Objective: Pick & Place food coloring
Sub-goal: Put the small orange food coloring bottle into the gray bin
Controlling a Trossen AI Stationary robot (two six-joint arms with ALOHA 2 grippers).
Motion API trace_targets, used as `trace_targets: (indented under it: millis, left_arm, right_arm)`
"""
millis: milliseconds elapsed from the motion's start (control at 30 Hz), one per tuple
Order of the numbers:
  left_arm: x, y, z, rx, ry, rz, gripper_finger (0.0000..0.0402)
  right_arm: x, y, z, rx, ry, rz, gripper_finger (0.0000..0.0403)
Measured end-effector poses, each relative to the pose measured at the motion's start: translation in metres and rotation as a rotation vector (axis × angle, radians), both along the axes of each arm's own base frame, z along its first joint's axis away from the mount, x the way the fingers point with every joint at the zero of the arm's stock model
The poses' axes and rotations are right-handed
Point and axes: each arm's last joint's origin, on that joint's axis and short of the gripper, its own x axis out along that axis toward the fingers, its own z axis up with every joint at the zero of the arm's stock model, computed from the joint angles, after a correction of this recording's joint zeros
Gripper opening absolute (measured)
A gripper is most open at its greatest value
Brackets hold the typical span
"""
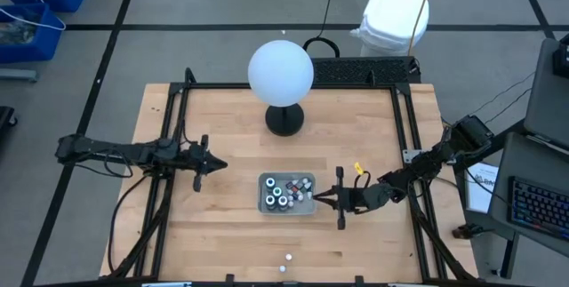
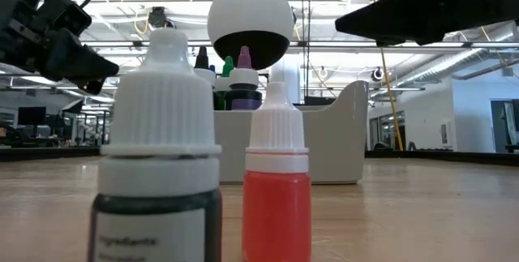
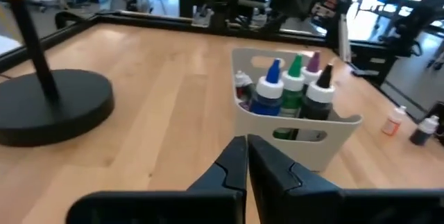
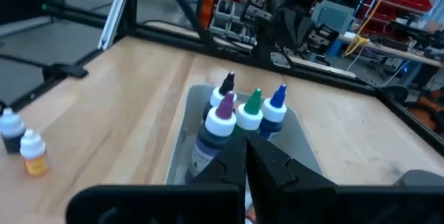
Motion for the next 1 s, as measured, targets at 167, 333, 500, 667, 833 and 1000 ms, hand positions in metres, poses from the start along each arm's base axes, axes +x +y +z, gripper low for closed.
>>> trace_targets:
  millis: [167,333,500,667,833,1000]
  left_arm:
    - [0.000,0.001,0.001,-0.029,-0.007,0.035,0.0004]
    - [0.000,0.001,-0.001,-0.021,0.008,0.052,0.0016]
    - [0.000,-0.002,-0.001,-0.043,0.019,-0.035,0.0020]
    - [0.000,-0.005,0.002,-0.006,-0.025,-0.080,0.0021]
    - [0.000,-0.008,0.002,0.003,-0.026,-0.109,0.0021]
    - [0.000,-0.008,0.002,0.019,-0.027,-0.072,0.0021]
  right_arm:
    - [0.001,0.000,0.003,0.060,-0.020,-0.012,0.0000]
    - [0.001,0.000,0.003,0.090,-0.025,-0.017,0.0000]
    - [0.001,0.000,0.003,0.038,-0.019,-0.010,0.0000]
    - [0.001,0.001,0.007,-0.033,-0.055,0.004,0.0000]
    - [0.002,0.001,0.007,-0.055,-0.059,0.015,0.0000]
    - [0.014,0.016,0.023,-0.025,-0.045,0.139,0.0000]
